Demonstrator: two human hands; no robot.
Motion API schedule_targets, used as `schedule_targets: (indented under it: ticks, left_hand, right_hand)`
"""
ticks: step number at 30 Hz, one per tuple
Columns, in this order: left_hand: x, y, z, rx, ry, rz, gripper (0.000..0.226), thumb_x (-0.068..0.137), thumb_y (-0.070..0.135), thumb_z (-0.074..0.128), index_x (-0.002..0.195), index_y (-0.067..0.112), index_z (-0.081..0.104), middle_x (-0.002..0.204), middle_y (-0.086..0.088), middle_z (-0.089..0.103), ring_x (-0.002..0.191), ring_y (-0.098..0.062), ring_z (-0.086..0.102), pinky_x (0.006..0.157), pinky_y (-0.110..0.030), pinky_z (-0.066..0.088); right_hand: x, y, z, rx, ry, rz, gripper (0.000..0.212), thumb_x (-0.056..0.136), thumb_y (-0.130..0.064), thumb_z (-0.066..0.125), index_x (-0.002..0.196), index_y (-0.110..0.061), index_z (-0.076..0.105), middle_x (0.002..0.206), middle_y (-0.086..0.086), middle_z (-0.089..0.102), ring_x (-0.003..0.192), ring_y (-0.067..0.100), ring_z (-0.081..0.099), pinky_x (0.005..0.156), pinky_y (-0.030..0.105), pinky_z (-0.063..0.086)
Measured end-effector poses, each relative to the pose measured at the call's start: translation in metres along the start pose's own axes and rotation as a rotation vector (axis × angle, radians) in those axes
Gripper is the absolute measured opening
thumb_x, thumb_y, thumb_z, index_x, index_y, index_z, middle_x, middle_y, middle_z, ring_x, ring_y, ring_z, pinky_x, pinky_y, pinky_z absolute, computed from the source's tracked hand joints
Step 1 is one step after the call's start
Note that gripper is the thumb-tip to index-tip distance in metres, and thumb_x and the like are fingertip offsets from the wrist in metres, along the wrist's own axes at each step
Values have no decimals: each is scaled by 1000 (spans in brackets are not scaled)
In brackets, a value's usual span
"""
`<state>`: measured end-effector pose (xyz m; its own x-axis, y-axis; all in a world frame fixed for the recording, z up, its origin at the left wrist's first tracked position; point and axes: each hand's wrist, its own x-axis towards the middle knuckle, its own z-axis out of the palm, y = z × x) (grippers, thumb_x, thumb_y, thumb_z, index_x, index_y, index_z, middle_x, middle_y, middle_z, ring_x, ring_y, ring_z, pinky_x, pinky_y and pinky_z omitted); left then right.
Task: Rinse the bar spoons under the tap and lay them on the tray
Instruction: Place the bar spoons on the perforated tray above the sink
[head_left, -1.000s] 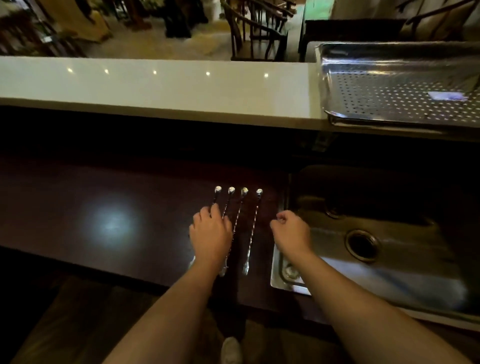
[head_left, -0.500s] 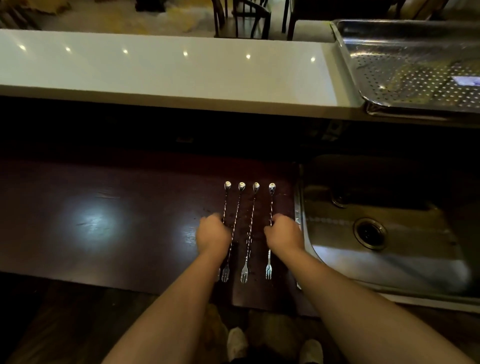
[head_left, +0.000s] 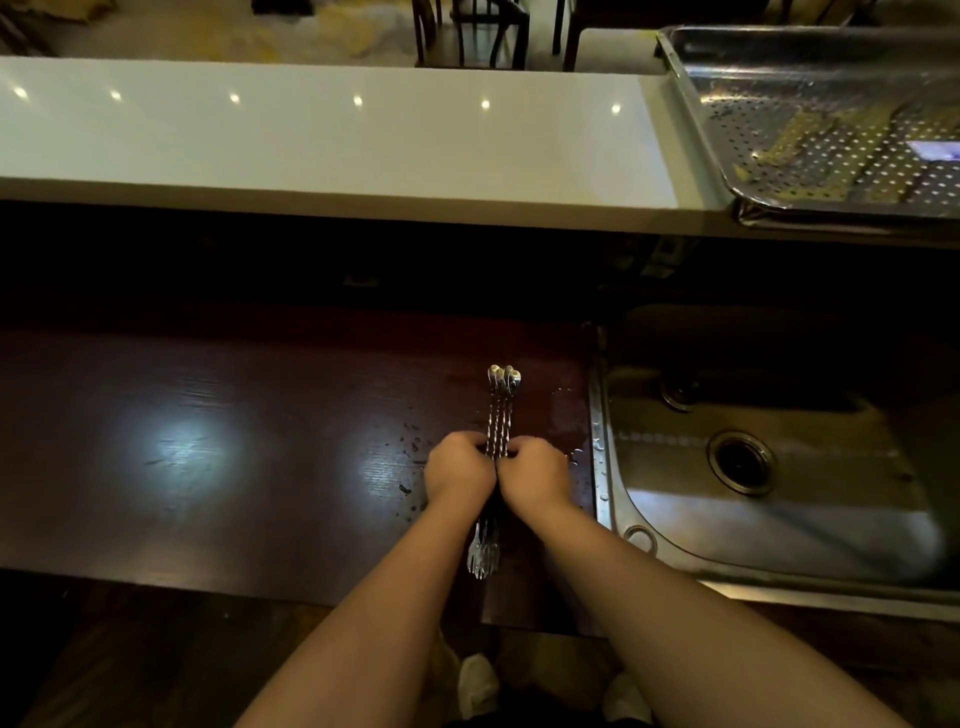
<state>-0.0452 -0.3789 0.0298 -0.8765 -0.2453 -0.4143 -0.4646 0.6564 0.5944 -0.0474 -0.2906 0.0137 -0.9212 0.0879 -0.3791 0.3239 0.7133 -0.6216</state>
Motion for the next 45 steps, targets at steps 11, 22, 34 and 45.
schedule_targets:
  ticks: [11,22,34,45]
  left_hand:
    - [15,3,-3,-144,-78,-134,23,86,3,50,71,8,66,91,-22,68,95,-37,64,72,-36,52]
    - [22,15,-2,-4,-125,-160,19,87,10,54,88,-4,66,97,-22,70,90,-36,67,66,-34,52]
    - [19,6,2,-140,-144,-159,26,88,5,52,63,13,54,69,-4,56,61,-19,53,57,-27,47]
    - [10,25,13,-404,-145,-86,12,86,2,57,87,14,61,89,-9,63,80,-24,60,68,-32,47]
  right_hand:
    - [5,-9,-3,223,-98,149,22,76,-7,50,60,-9,66,65,11,64,66,32,61,56,37,48]
    - [6,-3,-6,419,-155,209,32,77,-1,44,81,-5,76,90,20,73,83,36,68,70,46,56]
    - [7,-1,-11,592,-159,295,16,82,2,59,87,3,73,67,4,62,59,13,55,61,31,54]
    - [-3,7,-38,653,-32,226,13,78,-5,68,88,-5,75,84,12,73,76,22,66,81,41,57]
